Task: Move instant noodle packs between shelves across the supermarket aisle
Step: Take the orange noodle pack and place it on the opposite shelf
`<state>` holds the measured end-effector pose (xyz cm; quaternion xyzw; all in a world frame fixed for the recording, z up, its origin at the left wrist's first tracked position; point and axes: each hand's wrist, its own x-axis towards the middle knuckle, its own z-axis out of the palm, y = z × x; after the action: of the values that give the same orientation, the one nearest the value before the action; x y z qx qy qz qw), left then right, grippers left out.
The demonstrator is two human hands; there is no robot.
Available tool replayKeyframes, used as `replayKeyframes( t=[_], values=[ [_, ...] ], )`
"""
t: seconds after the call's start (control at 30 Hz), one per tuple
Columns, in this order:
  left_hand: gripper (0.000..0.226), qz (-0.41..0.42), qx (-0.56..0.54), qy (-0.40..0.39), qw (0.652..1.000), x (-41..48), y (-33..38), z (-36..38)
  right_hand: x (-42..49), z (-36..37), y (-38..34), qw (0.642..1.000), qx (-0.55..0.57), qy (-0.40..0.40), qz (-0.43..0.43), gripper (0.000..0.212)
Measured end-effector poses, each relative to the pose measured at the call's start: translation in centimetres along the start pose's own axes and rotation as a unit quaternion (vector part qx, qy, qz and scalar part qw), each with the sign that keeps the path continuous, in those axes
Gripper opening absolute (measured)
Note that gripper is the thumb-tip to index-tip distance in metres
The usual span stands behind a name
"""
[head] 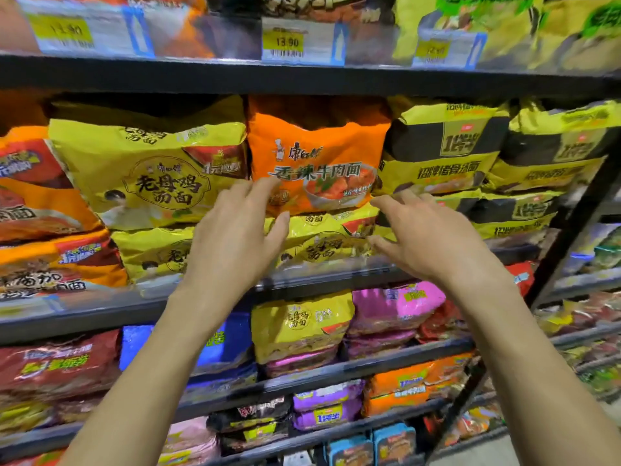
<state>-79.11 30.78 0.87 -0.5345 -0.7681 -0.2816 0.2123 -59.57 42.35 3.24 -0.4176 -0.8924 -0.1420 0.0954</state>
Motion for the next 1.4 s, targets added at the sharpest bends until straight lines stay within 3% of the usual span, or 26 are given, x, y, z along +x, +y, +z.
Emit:
replayKeyframes(
  t=[0.23, 0.37, 0.53, 0.83, 1.03, 1.23, 1.4],
  values=[
    [0.064, -0.048, -0.111, 0.052, 0.991, 0.3, 0.2, 1.9, 1.8, 1.9, 0.7, 0.991, 0.037, 0.124, 0.015, 0.045],
    [0.073, -0.068, -0.144, 0.11, 0.981, 0.8, 0.9, 2.5, 3.6, 3.1, 0.9, 0.967, 0.155, 0.2, -0.035, 0.067],
    [0.09, -0.075, -0.146, 0.098, 0.982, 1.4, 1.6, 4.1, 5.6, 5.3, 0.6, 0.933, 0.276, 0.218, -0.067, 0.087],
    [0.101, -0.097, -0.174, 0.124, 0.972, 1.7, 2.2, 5.9, 7.1, 8.4, -0.2, 0.886, 0.363, 0.283, -0.064, 0.096],
    [0.085, -0.092, -0.237, 0.131, 0.958, 0.5, 2.3, 4.4, 6.8, 9.3, 0.1, 0.847, 0.41, 0.329, -0.08, 0.092],
    [0.086, -0.061, -0.242, 0.143, 0.958, -1.7, 2.9, 5.2, 5.9, 9.5, 0.7, 0.801, 0.467, 0.357, -0.114, 0.08],
    [0.093, -0.056, -0.273, 0.139, 0.95, -1.5, 2.3, 5.3, 5.4, 9.3, 0.8, 0.813, 0.461, 0.336, -0.119, 0.083]
  ],
)
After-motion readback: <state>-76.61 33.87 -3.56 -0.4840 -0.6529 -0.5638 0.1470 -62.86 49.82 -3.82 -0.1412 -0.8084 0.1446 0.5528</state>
